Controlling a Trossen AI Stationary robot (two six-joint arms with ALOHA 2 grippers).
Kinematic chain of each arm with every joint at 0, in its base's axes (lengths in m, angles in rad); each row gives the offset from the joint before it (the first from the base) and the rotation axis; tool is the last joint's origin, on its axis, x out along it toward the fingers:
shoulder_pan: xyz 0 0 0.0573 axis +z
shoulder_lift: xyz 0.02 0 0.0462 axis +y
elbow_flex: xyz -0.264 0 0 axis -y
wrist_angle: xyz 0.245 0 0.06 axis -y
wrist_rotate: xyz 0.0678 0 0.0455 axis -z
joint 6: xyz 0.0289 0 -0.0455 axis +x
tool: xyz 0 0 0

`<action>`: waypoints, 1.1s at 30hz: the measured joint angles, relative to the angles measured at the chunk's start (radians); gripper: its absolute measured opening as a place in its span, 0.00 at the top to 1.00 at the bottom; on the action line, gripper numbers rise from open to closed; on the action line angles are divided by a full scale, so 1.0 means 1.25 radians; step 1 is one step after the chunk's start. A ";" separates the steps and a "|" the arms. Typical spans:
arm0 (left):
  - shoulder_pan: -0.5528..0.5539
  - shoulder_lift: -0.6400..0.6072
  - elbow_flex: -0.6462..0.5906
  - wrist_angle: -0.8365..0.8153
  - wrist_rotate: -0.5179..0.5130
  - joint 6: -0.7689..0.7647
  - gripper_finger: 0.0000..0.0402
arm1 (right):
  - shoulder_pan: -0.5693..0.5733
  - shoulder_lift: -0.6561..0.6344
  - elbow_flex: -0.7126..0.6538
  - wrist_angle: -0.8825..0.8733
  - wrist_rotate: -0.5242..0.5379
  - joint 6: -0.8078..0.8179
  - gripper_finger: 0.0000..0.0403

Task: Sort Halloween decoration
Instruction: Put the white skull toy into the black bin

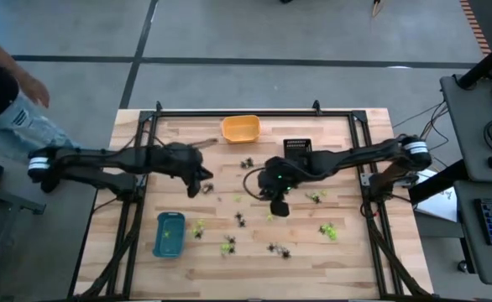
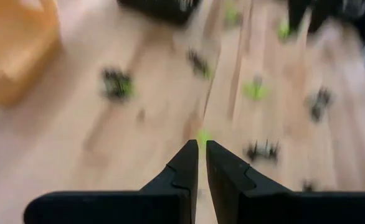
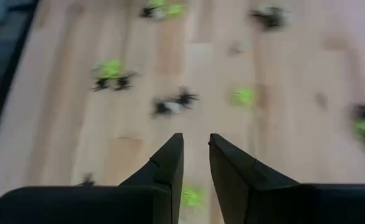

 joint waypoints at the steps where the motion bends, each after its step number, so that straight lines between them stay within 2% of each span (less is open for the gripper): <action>1: -0.013 0.021 0.000 -0.005 0.002 0.009 0.96 | 0.001 -0.013 -0.012 0.000 0.015 0.008 0.83; 8: -0.110 0.158 0.000 0.035 0.004 0.132 0.96 | 0.013 -0.093 -0.069 0.049 0.045 0.018 0.83; 17: -0.118 0.276 0.000 0.102 0.004 0.154 0.95 | 0.039 -0.179 -0.131 0.081 0.051 0.019 0.84; 24: -0.118 0.306 0.000 0.129 0.014 0.173 0.83 | 0.043 -0.202 -0.167 0.139 0.053 0.021 0.84; 30: -0.118 0.313 0.000 0.137 -0.078 0.204 0.73 | 0.043 -0.201 -0.173 0.147 0.053 0.027 0.83; 33: -0.117 0.313 0.000 0.141 -0.088 0.223 0.71 | 0.043 -0.200 -0.173 0.146 0.053 0.027 0.83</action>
